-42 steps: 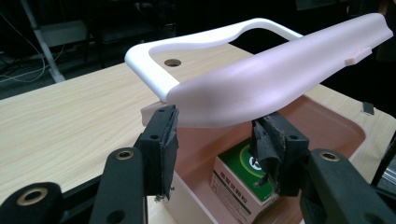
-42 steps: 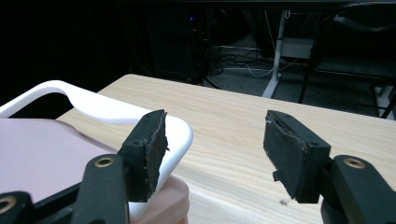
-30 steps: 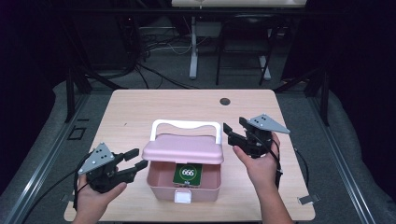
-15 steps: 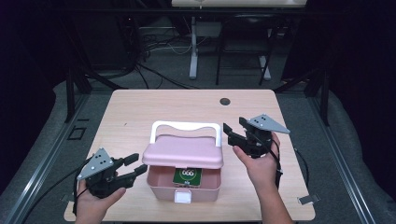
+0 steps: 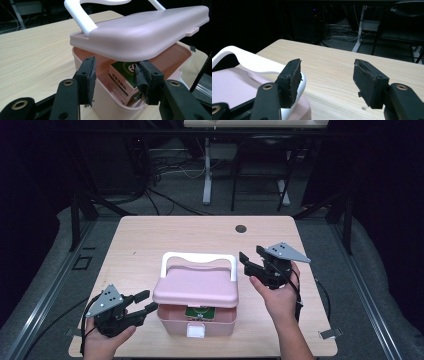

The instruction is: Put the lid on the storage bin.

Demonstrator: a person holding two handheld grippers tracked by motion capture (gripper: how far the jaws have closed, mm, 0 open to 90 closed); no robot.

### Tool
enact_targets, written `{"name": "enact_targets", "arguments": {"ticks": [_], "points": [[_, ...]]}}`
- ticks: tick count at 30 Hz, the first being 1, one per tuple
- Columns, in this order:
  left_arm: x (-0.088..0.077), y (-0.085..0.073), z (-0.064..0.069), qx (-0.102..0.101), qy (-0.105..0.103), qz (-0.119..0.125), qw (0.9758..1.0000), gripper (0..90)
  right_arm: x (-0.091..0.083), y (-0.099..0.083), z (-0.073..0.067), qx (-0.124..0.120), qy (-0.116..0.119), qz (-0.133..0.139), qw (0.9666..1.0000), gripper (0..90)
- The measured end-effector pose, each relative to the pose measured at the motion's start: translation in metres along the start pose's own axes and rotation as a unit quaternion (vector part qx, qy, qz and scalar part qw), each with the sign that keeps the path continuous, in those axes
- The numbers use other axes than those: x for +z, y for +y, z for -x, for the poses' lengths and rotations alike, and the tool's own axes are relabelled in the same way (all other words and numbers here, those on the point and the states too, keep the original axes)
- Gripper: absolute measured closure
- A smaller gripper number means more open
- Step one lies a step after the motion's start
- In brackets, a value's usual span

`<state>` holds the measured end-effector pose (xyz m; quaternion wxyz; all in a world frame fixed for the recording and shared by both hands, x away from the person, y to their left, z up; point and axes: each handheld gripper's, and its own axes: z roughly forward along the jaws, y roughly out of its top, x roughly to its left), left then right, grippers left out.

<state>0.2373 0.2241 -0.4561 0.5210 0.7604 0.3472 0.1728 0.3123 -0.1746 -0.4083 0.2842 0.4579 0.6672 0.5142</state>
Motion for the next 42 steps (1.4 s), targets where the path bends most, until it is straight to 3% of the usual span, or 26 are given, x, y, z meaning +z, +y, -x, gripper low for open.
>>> {"name": "enact_targets", "arguments": {"ticks": [36, 42], "points": [[0.004, -0.028, 0.001, -0.011, -0.006, -0.047, 0.9988, 54.8, 0.002, -0.002, 0.001, 0.003, 0.002, -0.004, 1.0, 39.0], [0.004, -0.031, 0.001, -0.015, -0.008, -0.045, 0.9988, 55.0, 0.002, -0.002, 0.002, 0.004, 0.002, -0.003, 1.0, 39.0]]}}
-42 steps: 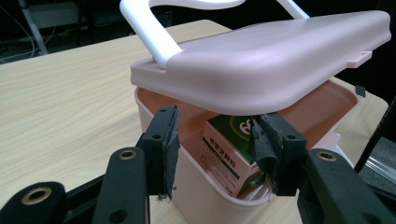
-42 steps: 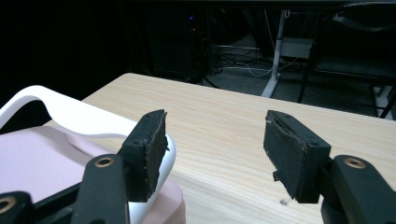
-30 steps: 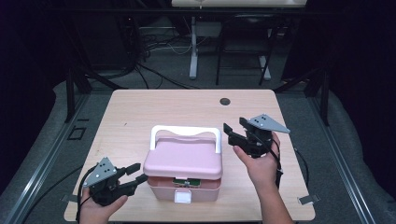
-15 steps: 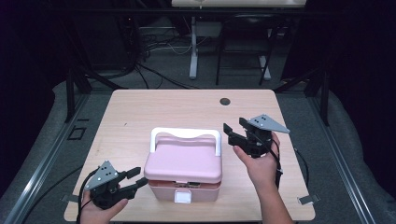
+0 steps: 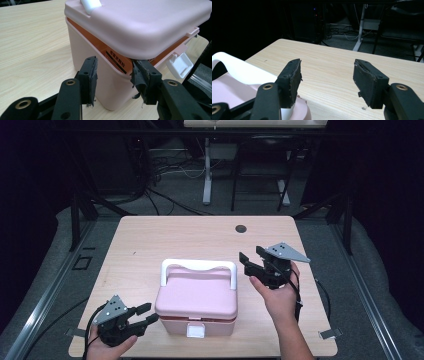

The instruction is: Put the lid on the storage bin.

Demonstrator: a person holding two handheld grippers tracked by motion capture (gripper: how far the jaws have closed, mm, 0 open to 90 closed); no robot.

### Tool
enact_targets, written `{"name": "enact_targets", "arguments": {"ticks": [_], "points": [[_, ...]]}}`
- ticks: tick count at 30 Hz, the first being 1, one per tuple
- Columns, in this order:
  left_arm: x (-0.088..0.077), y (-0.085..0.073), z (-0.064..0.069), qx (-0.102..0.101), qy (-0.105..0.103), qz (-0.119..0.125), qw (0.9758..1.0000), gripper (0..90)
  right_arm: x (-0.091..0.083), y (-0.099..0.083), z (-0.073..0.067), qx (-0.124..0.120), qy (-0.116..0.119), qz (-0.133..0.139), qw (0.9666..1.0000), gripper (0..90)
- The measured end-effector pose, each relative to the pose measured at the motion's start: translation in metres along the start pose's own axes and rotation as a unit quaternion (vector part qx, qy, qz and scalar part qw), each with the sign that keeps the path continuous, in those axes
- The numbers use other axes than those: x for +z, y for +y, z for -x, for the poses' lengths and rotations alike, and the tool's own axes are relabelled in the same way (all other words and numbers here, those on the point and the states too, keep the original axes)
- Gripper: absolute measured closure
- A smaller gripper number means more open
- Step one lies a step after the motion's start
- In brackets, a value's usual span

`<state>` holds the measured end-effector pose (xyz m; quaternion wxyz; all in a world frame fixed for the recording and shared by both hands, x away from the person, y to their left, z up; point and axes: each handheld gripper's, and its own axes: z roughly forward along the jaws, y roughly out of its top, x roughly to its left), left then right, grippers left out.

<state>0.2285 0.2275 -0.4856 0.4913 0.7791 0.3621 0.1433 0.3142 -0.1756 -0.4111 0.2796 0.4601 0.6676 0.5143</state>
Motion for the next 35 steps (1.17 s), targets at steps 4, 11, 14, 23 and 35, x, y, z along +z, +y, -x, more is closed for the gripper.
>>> {"name": "enact_targets", "arguments": {"ticks": [4, 11, 14, 23, 35], "points": [[0.0, -0.002, 0.0, -0.002, 0.002, -0.005, 1.0, 55.0, -0.001, 0.0, 0.0, -0.001, 0.0, 0.002, 1.0, 38.9], [0.0, -0.006, -0.002, -0.006, 0.0, -0.009, 0.9999, 55.1, 0.0, 0.0, 0.0, -0.001, 0.0, 0.0, 1.0, 38.9], [0.0, -0.008, -0.002, -0.008, 0.004, -0.012, 0.9999, 55.2, 0.0, 0.0, 0.0, -0.001, 0.001, 0.001, 1.0, 39.0], [-0.001, -0.013, -0.01, -0.017, 0.017, -0.013, 0.9996, 56.1, -0.002, 0.001, 0.001, 0.0, 0.0, 0.005, 1.0, 39.0], [-0.002, -0.013, -0.016, -0.026, 0.024, -0.002, 0.9994, 55.7, -0.003, 0.001, 0.002, 0.0, -0.003, 0.007, 1.0, 39.0]]}}
